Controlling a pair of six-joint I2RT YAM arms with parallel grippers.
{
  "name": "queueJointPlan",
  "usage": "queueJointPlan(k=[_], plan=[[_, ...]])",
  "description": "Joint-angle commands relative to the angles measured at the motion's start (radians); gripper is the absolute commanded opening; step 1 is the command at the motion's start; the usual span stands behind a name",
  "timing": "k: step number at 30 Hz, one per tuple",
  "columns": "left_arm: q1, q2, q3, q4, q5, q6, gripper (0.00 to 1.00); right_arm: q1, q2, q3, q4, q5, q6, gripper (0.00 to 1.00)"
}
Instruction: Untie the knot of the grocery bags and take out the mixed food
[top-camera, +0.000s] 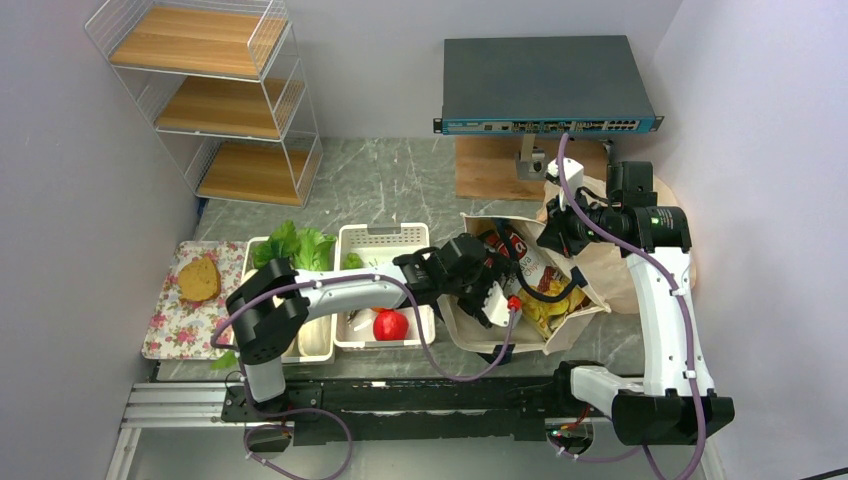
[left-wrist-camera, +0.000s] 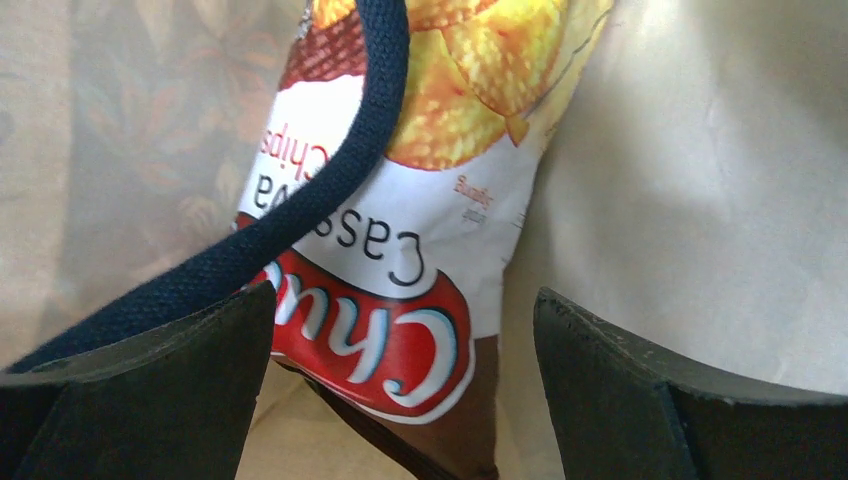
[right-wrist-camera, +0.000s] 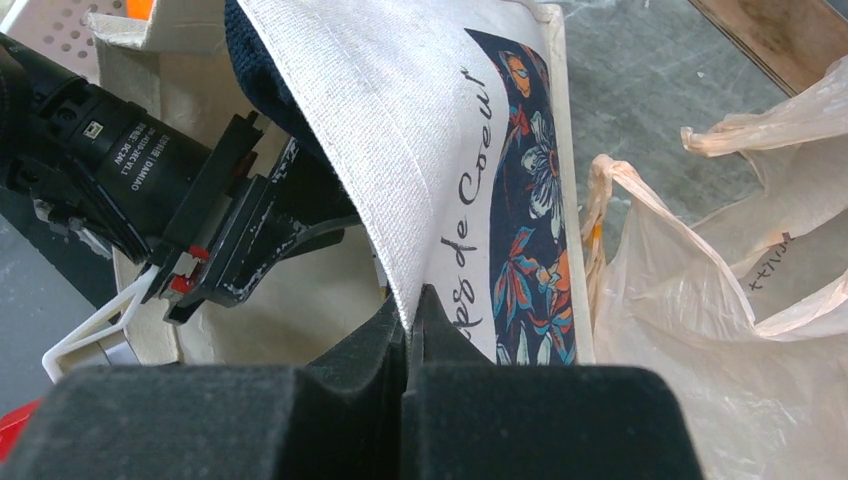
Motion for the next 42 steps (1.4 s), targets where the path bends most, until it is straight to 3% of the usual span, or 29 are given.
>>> queueJointPlan(k=[1,9,11,14,16,19,23,30,37,42], plan=[[0.0,0.019,-0.004,0.136,0.012,0.06,0.99,0.003,-0.008,0.032,0.026,-0.056,0.019,0.0],[0.003,0.172,0.073,0.099,0.008,0.122,0.89,0.002,0.011,0.044,0.042,-0.06,0.03,0.0],[0.008,0.179,0.082,0.089,0.009,0.119,0.7,0.002,0.011,0.038,0.05,-0.052,0.03,0.0],[0.013,0.115,0.093,0.067,0.045,0.071,0.24,0.002,0.01,0.03,0.06,-0.027,0.023,0.0],[0.016,0.041,0.1,0.049,0.084,0.01,0.02,0.003,0.009,0.027,0.07,-0.013,0.024,0.0],[0.024,-0.07,0.142,-0.077,0.179,-0.063,0.0,0.003,0.008,0.027,0.093,0.016,0.029,0.0],[0.023,-0.146,0.301,-0.393,0.286,-0.009,0.0,0.002,0.004,0.024,0.141,0.065,0.046,0.0],[0.015,-0.174,0.558,-0.764,0.16,0.124,0.0,-0.019,-0.031,0.001,0.198,0.07,0.044,0.0],[0.068,-0.33,0.481,-0.846,-0.102,0.214,0.0,-0.024,-0.04,-0.014,0.204,0.059,0.031,0.0],[0.258,-0.451,0.511,-0.825,0.03,-0.048,0.0,-0.027,-0.035,-0.023,0.208,0.047,0.027,0.0]])
